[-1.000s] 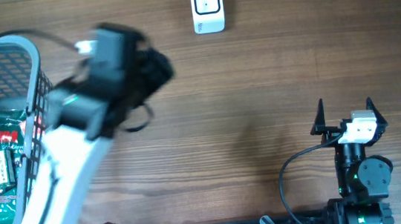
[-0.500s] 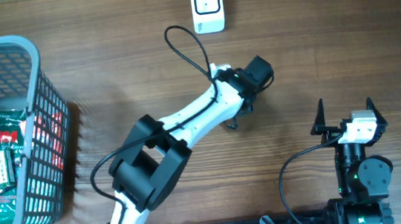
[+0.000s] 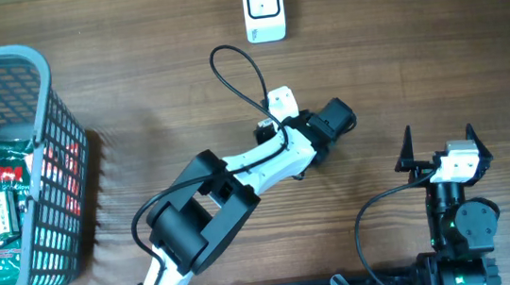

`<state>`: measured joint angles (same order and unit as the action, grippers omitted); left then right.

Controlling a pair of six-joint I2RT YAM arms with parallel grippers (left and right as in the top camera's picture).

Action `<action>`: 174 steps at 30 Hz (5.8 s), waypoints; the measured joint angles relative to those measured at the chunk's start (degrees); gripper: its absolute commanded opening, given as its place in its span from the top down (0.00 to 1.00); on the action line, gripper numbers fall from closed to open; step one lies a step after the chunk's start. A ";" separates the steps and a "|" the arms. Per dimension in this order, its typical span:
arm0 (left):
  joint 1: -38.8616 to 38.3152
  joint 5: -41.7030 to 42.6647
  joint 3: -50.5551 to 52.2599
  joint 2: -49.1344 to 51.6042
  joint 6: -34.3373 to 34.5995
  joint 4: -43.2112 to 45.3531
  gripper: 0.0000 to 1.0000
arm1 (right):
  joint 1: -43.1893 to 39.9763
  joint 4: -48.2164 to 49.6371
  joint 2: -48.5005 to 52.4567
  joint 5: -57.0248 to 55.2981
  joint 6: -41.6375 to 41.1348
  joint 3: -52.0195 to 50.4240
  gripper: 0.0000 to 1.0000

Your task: Scan the item barcode

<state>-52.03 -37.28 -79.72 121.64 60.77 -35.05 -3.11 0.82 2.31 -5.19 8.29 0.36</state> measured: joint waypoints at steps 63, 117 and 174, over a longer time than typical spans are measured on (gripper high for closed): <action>84.70 36.28 5.79 -12.74 -5.97 -13.57 0.75 | 0.00 0.00 0.00 0.00 0.17 0.00 0.00; 13.66 22.47 18.25 -27.54 -7.80 -11.72 0.00 | 0.00 0.00 0.00 0.00 0.20 0.00 0.00; 15.26 49.70 18.34 -19.74 -47.98 -23.85 0.00 | 0.00 0.00 0.00 0.00 0.20 0.00 0.00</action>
<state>-36.77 12.43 -61.39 101.91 12.80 -58.89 -3.11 0.82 2.31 -5.19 8.49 0.36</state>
